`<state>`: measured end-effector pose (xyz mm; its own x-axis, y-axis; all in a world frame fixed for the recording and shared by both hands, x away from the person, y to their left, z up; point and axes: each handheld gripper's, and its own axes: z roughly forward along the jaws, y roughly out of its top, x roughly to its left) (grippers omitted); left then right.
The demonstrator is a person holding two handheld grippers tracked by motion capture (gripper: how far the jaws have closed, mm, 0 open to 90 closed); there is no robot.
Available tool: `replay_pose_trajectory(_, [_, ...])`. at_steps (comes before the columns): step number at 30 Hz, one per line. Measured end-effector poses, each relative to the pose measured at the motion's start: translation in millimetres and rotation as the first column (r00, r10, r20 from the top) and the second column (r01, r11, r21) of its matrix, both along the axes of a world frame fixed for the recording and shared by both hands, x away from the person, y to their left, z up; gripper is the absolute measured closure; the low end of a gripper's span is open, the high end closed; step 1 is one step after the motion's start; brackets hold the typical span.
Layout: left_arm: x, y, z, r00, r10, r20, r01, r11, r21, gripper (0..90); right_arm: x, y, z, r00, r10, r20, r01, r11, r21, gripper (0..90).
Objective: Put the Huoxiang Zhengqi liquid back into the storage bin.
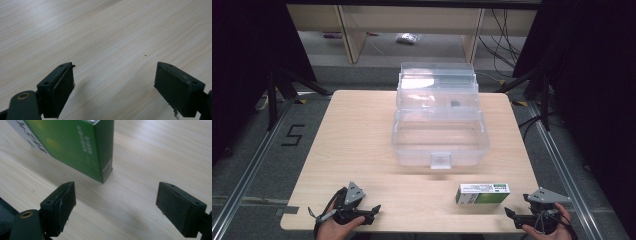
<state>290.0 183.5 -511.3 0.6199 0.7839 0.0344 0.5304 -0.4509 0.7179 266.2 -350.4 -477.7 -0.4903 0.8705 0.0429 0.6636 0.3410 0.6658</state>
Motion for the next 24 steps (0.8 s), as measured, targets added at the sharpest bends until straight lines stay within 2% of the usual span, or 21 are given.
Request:
replay_pose_trajectory(1, [-0.1,0.1,0.2,1.0,-0.001,-0.003,0.001,1.0,0.003,15.5,4.2,-1.8,-0.2,0.9979,0.056,0.033,-0.056,0.998,-0.012,17.0])
replay_pose_trajectory(2, [-0.1,0.1,0.2,1.0,-0.001,-0.003,0.001,1.0,0.003,15.4,0.8,0.8,1.6,0.9998,0.015,0.009,-0.015,1.0,-0.01,16.9])
replay_pose_trajectory(3, [-0.1,0.2,0.4,1.0,-0.002,-0.002,0.002,1.0,0.003,15.4,0.8,0.8,1.6,0.9998,0.015,0.009,-0.015,1.0,-0.01,16.9])
replay_pose_trajectory(4, [-0.4,0.4,0.6,1.0,-0.004,-0.007,0.004,1.0,0.002,15.4,4.1,-2.2,2.6,0.9969,0.067,0.041,-0.065,0.997,-0.043,16.8])
replay_pose_trajectory(5, [-0.5,0.4,0.3,1.0,-0.004,-0.006,0.004,1.0,0.0,15.4,3.3,-0.3,3.5,0.9981,0.055,0.029,-0.055,0.998,-0.019,16.8])
replay_pose_trajectory(6, [-1.2,-2.0,-1.3,0.9998,0.02,-0.003,-0.02,0.9992,-0.036,15.4,4.0,-1.0,8.3,0.9963,0.072,0.047,-0.07,0.996,-0.055,16.6])
replay_pose_trajectory(7, [-0.5,0.2,0.0,0.9999,0.005,-0.009,-0.005,1.0,-0.002,15.4,3.4,1.1,9.5,0.9974,0.063,0.037,-0.061,0.997,-0.044,16.6])
replay_pose_trajectory(10, [-0.5,0.3,0.4,1.0,0.003,-0.008,-0.003,1.0,0.006,15.4,5.8,1.3,14.2,0.9949,0.091,0.043,-0.089,0.995,-0.053,16.5])
replay_pose_trajectory(11, [-0.6,0.3,0.4,1.0,0.003,-0.009,-0.003,1.0,0.006,15.4,5.1,4.6,20.2,0.9948,0.1,0.022,-0.098,0.994,-0.05,16.2])
replay_pose_trajectory(12, [-0.5,0.4,0.6,0.9999,0.004,-0.011,-0.004,1.0,0.005,15.4,5.1,4.6,20.2,0.9948,0.1,0.022,-0.098,0.994,-0.05,16.2])
replay_pose_trajectory(13, [-0.2,0.8,1.1,0.9999,0.005,-0.009,-0.005,1.0,0.005,15.4,5.8,5.8,22.9,0.9938,0.111,0.003,-0.111,0.992,-0.058,15.7])
replay_pose_trajectory(15, [1.0,1.7,0.9,1.0,0.002,0.003,-0.002,0.9999,0.011,15.4,10.6,5.9,28.1,0.9852,0.17,0.02,-0.168,0.981,-0.093,15.9])
replay_pose_trajectory(16, [1.9,2.0,0.5,0.9999,-0.004,0.015,0.004,1.0,0.006,15.4,10.4,8.8,31.1,0.9854,0.17,0.002,-0.17,0.982,-0.087,15.9])
replay_pose_trajectory(18, [2.0,2.1,0.5,0.9999,-0.004,0.014,0.004,1.0,0.008,15.4,14.5,10.7,36.2,0.9762,0.216,0.016,-0.213,0.971,-0.111,15.9])
replay_pose_trajectory(19, [2.1,1.9,0.6,0.9999,-0.004,0.016,0.004,1.0,0.007,15.4,15.0,12.6,39.2,0.9758,0.219,-0.002,-0.218,0.97,-0.108,15.9])
replay_pose_trajectory(20, [2.0,1.6,0.6,0.9998,-0.004,0.017,0.004,1.0,0.006,15.4,17.8,13.3,41.2,0.9692,0.246,0.014,-0.242,0.962,-0.123,15.9])
replay_pose_trajectory(21, [-0.1,1.5,1.4,1.0,-0.002,-0.007,0.002,1.0,0.004,15.4,19.5,14.5,43.1,0.9684,0.248,0.023,-0.243,0.961,-0.133,15.9])
replay_pose_trajectory(22, [-0.4,1.6,1.6,0.9999,-0.002,-0.017,0.002,1.0,0.004,15.4,20.5,15.3,46.9,0.9659,0.259,0.006,-0.255,0.956,-0.144,15.9])
replay_pose_trajectory(23, [0.8,0.7,0.2,1.0,0.008,0.006,-0.008,0.9999,-0.007,15.4,21.1,18.8,50.4,0.9661,0.258,0.002,-0.256,0.957,-0.136,16.0])
replay_pose_trajectory(24, [0.8,0.7,0.2,1.0,0.008,0.006,-0.008,0.9999,-0.007,15.4,21.1,18.8,50.4,0.9661,0.258,0.002,-0.256,0.957,-0.136,16.0])
